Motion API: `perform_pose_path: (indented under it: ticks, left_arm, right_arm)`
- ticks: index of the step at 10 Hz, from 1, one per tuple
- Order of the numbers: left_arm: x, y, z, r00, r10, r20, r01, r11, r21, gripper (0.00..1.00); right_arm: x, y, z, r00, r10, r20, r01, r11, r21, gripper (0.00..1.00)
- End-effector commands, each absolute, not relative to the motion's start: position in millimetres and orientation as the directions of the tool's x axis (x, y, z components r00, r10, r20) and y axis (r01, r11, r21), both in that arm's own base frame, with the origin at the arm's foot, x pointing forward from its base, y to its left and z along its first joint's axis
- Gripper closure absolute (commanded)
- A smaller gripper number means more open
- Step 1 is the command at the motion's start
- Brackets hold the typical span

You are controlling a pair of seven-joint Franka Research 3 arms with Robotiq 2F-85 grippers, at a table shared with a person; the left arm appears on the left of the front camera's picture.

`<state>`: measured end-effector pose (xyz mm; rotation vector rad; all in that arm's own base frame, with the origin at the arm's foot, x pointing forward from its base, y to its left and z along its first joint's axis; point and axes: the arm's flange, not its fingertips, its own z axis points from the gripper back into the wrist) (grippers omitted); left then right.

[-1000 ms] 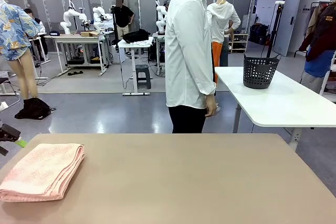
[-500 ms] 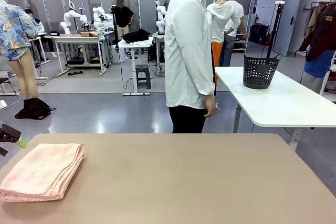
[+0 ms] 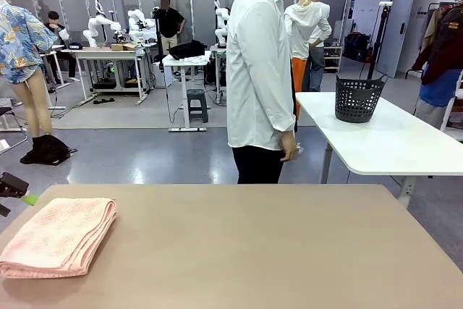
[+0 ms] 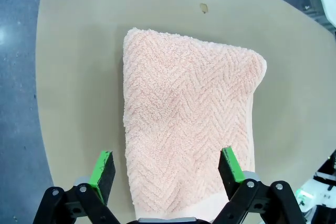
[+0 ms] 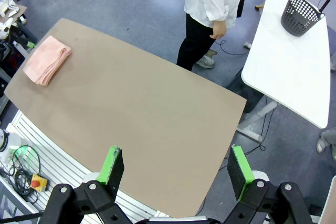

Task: Fold the towel.
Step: Pick up the 100 cm Hotel Towel and place it on the left side of the table.

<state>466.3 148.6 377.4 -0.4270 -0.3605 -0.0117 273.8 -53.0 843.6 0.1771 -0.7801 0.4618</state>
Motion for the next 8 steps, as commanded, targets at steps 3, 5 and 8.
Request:
perform_pose_path:
  ticks: [3, 5, 8]
  left_arm:
    - [472.0, 152.0, 378.9, 0.938, 0.05, 0.344, 0.099, 0.91, -0.403, 0.0]
    - [472.0, 152.0, 378.9, 0.938, 0.05, 0.344, 0.099, 0.91, -0.403, 0.0]
    - [472.0, 152.0, 378.9, 0.938, 0.05, 0.344, 0.099, 0.91, -0.403, 0.0]
  right_arm:
    - [273.7, -52.8, 842.6, 0.62, 0.335, 0.709, -0.465, 0.885, -0.012, 0.0]
    - [273.7, -52.8, 842.6, 0.62, 0.335, 0.709, -0.465, 0.885, -0.012, 0.0]
    - [273.7, -52.8, 842.6, 0.62, 0.335, 0.709, -0.465, 0.885, -0.012, 0.0]
